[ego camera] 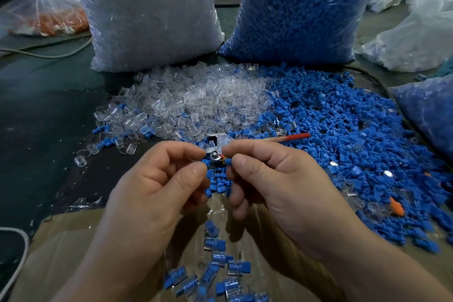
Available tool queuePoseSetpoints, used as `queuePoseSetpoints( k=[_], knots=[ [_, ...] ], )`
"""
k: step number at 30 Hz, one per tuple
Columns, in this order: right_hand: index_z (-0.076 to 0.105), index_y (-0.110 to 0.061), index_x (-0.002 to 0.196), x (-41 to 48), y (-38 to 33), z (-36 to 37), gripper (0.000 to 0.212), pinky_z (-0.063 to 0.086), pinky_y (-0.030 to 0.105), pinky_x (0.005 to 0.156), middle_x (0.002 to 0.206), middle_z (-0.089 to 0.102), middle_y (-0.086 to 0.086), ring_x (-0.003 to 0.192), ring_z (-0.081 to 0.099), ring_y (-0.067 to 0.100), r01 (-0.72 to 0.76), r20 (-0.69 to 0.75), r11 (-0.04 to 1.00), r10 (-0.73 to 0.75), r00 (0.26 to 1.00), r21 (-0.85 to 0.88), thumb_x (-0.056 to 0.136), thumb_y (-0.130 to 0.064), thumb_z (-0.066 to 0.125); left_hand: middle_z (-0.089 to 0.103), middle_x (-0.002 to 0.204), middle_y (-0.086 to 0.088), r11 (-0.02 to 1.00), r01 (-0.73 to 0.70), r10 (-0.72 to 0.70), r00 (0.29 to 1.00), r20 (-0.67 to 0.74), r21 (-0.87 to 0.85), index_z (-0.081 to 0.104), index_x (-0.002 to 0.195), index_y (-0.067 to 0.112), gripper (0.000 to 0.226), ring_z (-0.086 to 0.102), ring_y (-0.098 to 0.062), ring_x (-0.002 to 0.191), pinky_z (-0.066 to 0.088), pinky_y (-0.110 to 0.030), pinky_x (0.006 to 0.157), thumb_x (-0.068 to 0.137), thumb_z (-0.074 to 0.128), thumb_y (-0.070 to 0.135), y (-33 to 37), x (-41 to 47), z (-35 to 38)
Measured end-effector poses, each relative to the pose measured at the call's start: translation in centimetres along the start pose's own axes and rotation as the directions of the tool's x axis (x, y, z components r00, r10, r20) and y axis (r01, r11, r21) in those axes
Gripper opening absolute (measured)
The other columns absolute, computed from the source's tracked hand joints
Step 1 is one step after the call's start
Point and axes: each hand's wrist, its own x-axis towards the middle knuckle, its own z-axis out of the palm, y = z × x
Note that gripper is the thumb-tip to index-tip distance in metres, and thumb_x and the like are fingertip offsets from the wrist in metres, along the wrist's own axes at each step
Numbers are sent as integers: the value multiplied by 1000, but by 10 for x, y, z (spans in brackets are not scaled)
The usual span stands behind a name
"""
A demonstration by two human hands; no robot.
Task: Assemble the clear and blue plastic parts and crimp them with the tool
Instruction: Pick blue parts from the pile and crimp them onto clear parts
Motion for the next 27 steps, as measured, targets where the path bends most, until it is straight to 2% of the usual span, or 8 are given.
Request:
queuePoseSetpoints(
  k=[5,7,9,13,16,19,24,27],
  knots=[
    [69,-30,92,-3,-1,3,21,55,32,51,61,67,7,53,65,22,56,21,992,-54,998,-115,94,-10,63,74,83,3,991,-97,95,995,25,87,69,99,48,26,72,-12,71,58,-22,59,75,77,50,-6,-1,3],
    [68,-29,89,-3,-1,2,19,57,37,52,62,68,6,54,67,23,81,3,989,-81,997,-125,90,-10,68,74,87,4,992,-110,108,994,30,70,69,101,48,33,74,-15,75,60,-26,61,71,75,36,-8,-1,3],
    [69,-28,89,-4,0,1,18,59,40,56,66,69,4,58,69,23,105,-8,983,-108,994,-149,88,-10,70,75,89,2,990,-113,110,993,44,80,70,101,44,38,74,-16,75,61,-28,62,65,80,38,-10,-1,0],
    [71,-32,96,-5,2,-2,19,60,36,58,75,70,2,64,70,18,173,10,949,-177,984,-263,89,-15,65,77,92,2,986,-89,75,992,100,141,72,99,42,33,75,-21,83,62,-48,71,68,77,50,-16,0,-5],
    [67,-36,100,-4,2,-4,18,58,31,69,86,68,-15,77,68,9,283,51,808,-300,952,-517,88,-24,61,77,90,6,978,-106,90,992,94,180,73,99,45,31,75,-15,79,61,-37,67,69,75,49,-17,0,-5],
    [67,-32,101,-4,2,-4,16,54,22,69,85,66,-20,78,66,3,334,88,749,-349,933,-572,87,-26,62,77,83,5,985,-104,92,992,88,139,74,96,44,26,74,-12,71,57,-24,58,70,73,44,-15,0,-2],
    [67,-28,92,-4,2,-7,5,49,16,65,83,66,-19,78,64,4,336,97,738,-348,933,-585,87,-28,67,76,81,-7,1000,-17,15,987,160,6,77,94,34,29,73,-17,69,56,-22,56,66,75,43,-13,0,-3],
    [67,-30,95,-3,2,-9,6,50,22,72,90,64,-19,86,62,3,386,164,597,-393,905,-703,91,-31,63,76,82,-5,1000,9,-13,991,134,30,77,91,35,27,73,-16,71,58,-26,60,66,80,45,-13,0,-2]
  ],
)
